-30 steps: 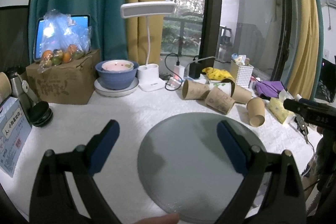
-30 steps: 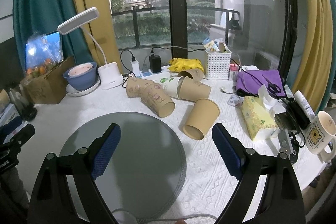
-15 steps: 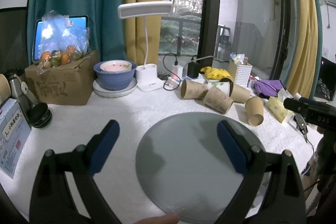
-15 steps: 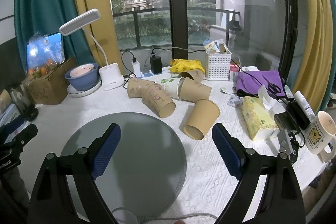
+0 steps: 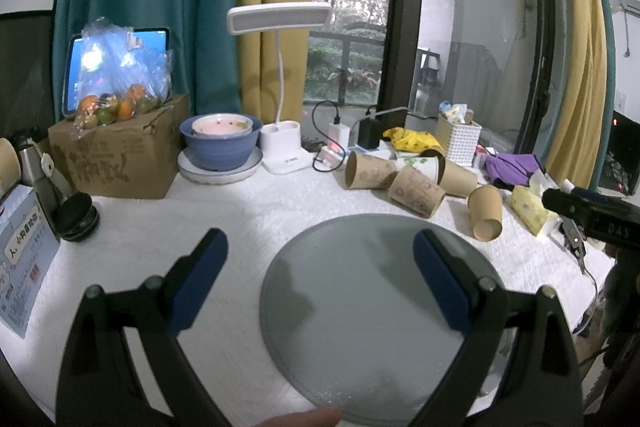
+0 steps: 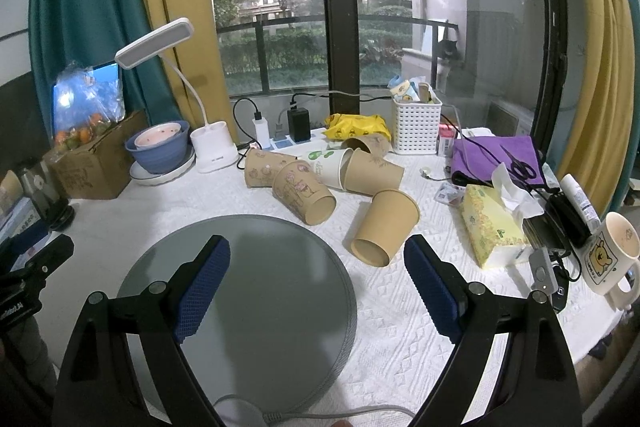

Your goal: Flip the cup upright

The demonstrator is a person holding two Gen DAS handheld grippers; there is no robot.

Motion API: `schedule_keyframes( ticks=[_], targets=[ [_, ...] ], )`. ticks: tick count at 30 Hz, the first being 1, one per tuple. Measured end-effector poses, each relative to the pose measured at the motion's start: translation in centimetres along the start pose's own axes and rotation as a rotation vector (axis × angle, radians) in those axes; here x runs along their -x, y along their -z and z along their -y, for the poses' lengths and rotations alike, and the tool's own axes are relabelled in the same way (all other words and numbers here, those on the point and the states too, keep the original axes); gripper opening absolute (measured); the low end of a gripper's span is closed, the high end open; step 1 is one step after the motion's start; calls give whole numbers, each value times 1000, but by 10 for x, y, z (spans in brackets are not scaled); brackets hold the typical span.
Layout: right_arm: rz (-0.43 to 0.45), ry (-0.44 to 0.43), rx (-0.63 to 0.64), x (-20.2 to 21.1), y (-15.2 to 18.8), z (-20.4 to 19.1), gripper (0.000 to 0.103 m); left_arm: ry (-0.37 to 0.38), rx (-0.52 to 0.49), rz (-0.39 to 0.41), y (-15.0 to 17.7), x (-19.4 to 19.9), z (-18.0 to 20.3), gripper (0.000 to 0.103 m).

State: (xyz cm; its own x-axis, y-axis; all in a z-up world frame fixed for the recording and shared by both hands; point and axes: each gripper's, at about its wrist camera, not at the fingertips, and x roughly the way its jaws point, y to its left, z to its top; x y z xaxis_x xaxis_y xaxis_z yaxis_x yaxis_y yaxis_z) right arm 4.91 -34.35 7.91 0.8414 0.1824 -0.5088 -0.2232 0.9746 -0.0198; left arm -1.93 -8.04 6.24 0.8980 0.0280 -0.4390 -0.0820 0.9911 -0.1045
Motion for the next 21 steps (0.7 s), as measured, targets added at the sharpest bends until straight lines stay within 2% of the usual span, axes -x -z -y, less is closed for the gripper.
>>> schedule_keyframes(
  ticks=[14, 21],
  targets=[
    [1, -3, -9, 0, 3, 5, 91, -1, -8, -13, 2, -3, 4, 95],
    [3, -19, -6, -4, 4, 10, 91, 15, -79, -66, -2, -28, 31, 95]
  ],
)
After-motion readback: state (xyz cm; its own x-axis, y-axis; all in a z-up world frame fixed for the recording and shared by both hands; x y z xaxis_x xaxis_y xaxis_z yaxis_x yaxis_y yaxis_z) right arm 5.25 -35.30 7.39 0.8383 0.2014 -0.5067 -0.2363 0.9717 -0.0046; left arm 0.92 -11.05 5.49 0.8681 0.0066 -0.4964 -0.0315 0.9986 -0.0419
